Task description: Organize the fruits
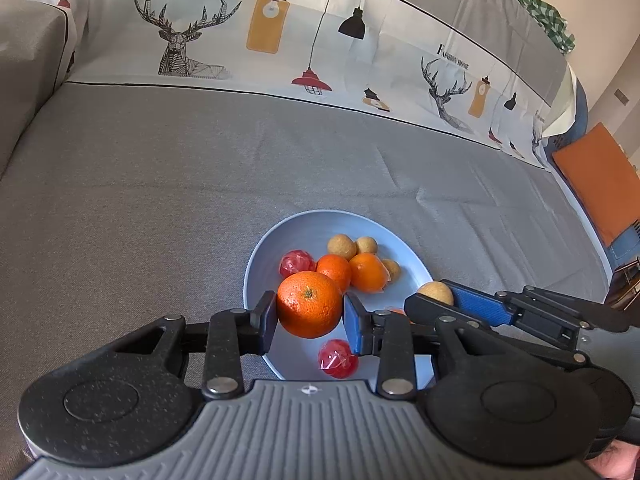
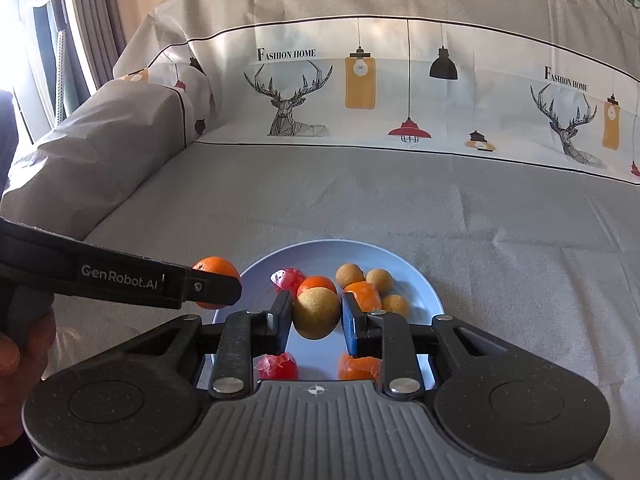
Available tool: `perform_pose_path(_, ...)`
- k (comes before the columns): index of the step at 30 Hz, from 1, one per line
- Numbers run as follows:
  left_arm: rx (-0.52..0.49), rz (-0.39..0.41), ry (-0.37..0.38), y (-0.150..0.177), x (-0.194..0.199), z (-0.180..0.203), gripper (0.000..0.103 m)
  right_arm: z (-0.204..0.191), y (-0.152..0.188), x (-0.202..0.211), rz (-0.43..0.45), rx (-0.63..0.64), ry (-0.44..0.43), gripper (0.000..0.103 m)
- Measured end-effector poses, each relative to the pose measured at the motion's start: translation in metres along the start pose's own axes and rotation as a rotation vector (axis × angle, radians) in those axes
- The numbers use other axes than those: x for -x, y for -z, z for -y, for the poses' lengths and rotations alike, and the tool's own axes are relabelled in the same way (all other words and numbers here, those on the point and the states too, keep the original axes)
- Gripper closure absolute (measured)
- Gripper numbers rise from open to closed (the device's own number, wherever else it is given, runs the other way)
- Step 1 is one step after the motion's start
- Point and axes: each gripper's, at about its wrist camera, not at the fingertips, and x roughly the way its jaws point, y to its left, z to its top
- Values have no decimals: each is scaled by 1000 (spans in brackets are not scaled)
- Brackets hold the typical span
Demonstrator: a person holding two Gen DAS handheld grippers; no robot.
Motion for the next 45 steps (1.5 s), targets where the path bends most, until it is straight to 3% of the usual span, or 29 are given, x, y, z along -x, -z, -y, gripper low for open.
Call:
perform_pose_path(4,8,-1,4,0,0,-1,60,0,1,-2,-9,-1,6,74)
perform_pose_path(10,20,23,16,-1,5,-3,50,3,1,0,0,-24,19,47)
perform_pose_path(15,13,77,-15,1,17,-2,23,7,2,4,23,-40,55,23)
perform_pose_path(17,15,106,-35,3,24,-2,18,10,2,7,34,-53,75,11)
perform_pose_path(20,2,140,-58,6,34,0,17,15,4,14,61,-78,110,3)
perform_pose_path(23,-32,185,-112,13,44,6,14,20,6,21,83,-102,145,1)
perform_pose_path(25,-25,206,-140,20,51,7,1,23,7,25,78,-121,193,1)
perform_pose_path(26,-16,221,-152,26,54,8,1,24,8,28,78,-132,212,1)
perform_pose_path(31,-6,184,-184,65,56,12,1,30,24,48,86,-178,244,1)
perform_pose_path(34,-61,141,-197,83,53,19,1,30,48,56,89,-187,260,1)
perform_pose_path(38,-112,168,-218,85,53,24,1,33,65,50,33,-230,242,1)
perform_pose_path(41,-49,128,-220,83,46,13,1,29,60,48,54,-202,259,1)
perform_pose_path(45,-22,119,-221,79,41,6,1,32,63,31,-21,-248,241,1)
